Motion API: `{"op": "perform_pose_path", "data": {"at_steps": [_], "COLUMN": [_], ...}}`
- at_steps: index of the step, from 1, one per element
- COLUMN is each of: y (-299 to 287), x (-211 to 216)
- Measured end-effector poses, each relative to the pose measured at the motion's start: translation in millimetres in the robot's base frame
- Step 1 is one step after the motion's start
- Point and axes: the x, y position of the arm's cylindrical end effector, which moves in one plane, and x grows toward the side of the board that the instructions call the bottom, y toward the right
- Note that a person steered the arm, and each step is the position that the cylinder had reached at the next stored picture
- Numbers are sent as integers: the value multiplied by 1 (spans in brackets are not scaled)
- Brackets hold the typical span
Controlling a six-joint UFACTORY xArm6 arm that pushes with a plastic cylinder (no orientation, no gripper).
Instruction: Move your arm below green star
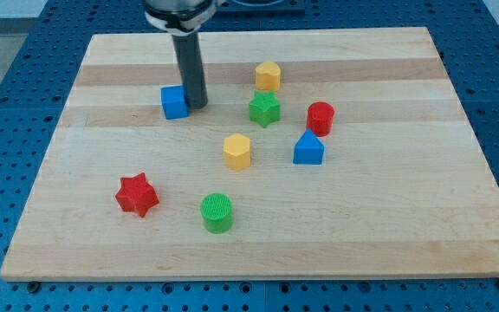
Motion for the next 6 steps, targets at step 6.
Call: {"op": "perform_pose_path", "data": {"at_steps": [6], "y": [144], "x": [62]}}
